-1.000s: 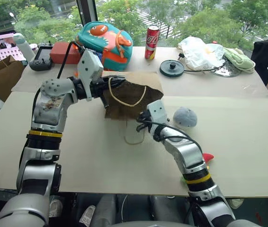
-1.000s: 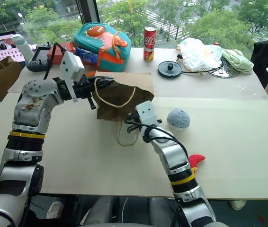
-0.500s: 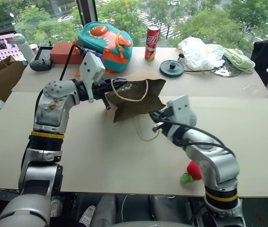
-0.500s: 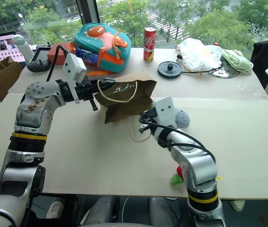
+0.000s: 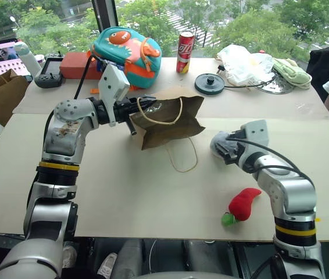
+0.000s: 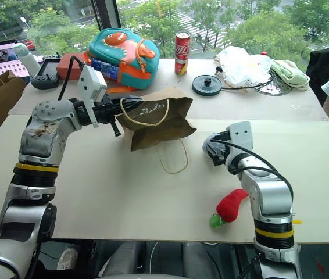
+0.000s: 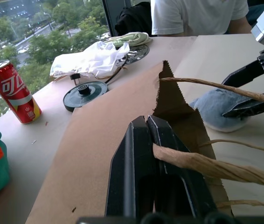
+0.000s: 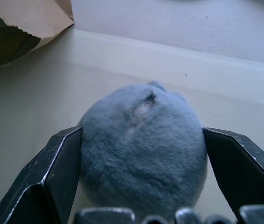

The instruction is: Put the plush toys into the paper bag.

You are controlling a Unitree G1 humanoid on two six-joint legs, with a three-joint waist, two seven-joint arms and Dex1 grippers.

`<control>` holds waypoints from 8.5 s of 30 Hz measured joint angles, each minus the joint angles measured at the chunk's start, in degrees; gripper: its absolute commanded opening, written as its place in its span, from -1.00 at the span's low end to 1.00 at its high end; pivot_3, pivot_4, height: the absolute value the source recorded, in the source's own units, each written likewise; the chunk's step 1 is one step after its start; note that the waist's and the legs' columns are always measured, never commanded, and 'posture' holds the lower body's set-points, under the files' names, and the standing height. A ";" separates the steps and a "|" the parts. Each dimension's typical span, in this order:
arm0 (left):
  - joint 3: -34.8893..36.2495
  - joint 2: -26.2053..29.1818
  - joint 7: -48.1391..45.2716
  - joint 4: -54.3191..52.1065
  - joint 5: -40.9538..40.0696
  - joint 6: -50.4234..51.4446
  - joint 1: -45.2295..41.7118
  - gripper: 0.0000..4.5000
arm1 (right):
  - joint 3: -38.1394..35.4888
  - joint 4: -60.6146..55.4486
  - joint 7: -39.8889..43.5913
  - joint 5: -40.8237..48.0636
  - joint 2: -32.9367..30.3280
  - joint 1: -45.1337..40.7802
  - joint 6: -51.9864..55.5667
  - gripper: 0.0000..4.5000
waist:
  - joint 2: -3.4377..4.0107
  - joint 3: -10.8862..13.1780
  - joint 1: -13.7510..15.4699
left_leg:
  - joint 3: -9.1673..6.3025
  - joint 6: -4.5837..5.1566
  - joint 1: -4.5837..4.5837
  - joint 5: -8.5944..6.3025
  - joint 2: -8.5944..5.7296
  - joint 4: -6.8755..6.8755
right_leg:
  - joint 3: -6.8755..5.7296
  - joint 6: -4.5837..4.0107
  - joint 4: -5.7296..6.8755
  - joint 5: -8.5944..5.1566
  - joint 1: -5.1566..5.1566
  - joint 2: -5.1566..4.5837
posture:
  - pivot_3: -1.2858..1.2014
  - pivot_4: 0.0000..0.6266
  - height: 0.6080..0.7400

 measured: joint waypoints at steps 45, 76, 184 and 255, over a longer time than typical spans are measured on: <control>0.33 -0.53 -1.03 0.99 -2.31 0.25 -0.06 -1.00 | 7.90 -4.73 -1.95 12.75 9.52 -14.16 7.83 -0.53 | 0.04 0.02 -0.06 | -0.04 -0.01 -0.02 0.01 0.01 -0.02 | -0.03 0.00 0.03 0.00 -0.06 0.01 | 0.03 -0.52 0.98; 0.42 -0.94 -1.45 -0.02 -2.27 0.84 0.13 -1.00 | -3.29 -17.39 1.56 16.31 -0.88 -6.75 18.85 0.97 | 0.06 0.03 0.45 | -0.24 0.01 -0.43 -0.01 -0.03 -0.05 | -0.22 -0.02 0.01 0.01 -0.13 -0.06 | 0.03 -0.52 0.98; -0.03 -2.22 -2.35 0.68 -2.22 0.81 0.25 -1.00 | 7.91 -7.19 -1.80 21.98 0.69 -9.13 12.06 0.90 | 0.08 0.04 -1.11 | -0.05 0.00 -0.47 0.01 0.01 -0.07 | -0.10 -0.02 0.37 -0.03 -0.67 -0.02 | 0.03 -0.52 0.98; 5.17 -8.64 -5.95 16.30 -13.36 13.74 -4.38 -0.64 | 6.18 -20.22 -5.14 14.53 4.84 -18.92 25.82 -0.18 | 0.09 0.03 -0.01 | -0.10 0.00 -0.47 0.04 0.01 -0.01 | -0.13 -0.02 0.50 -0.03 -0.70 0.01 | 0.03 -0.52 0.98</control>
